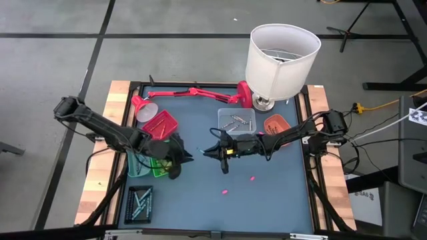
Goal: Sort crayons
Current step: Put the dark green crayon into the black bin
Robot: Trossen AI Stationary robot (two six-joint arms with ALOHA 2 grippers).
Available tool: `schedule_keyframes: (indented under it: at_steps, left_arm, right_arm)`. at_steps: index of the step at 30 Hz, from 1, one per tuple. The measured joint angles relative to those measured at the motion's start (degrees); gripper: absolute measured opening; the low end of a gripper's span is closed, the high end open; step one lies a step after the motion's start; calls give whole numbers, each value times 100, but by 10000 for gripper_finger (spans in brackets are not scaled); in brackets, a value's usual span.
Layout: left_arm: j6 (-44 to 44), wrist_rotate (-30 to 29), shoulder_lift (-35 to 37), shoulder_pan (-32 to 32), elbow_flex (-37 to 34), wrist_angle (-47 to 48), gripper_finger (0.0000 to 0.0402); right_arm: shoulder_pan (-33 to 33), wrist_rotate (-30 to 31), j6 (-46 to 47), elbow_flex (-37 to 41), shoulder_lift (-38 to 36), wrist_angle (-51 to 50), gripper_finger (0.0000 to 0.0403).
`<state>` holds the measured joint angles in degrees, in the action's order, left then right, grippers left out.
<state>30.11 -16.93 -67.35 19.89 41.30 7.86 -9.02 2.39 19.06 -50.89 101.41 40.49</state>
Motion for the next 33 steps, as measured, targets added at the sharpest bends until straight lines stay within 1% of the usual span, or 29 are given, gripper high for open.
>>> schedule_keyframes:
  at_steps: [4,7,11,19,26,33]
  left_arm:
    - [-476,-266,-263,-48,0,-565,60]
    - [-679,-408,-384,-123,0,-813,60]
    - [-830,-418,-448,-224,0,-1078,60]
    - [-839,-330,-448,-303,0,-1475,60]
    - [-870,-321,-448,-300,0,-1506,58]
    - [-872,-319,-448,-300,0,-1495,35]
  right_arm:
    - [1,-12,-175,-2,-2,19,21]
    - [4,-143,-200,-2,-2,19,21]
    - [0,-203,-309,-2,-2,15,21]
    - [4,-217,-345,-4,-2,11,21]
    - [2,-225,-439,-4,-4,11,21]
    - [2,-225,-550,-4,-4,8,21]
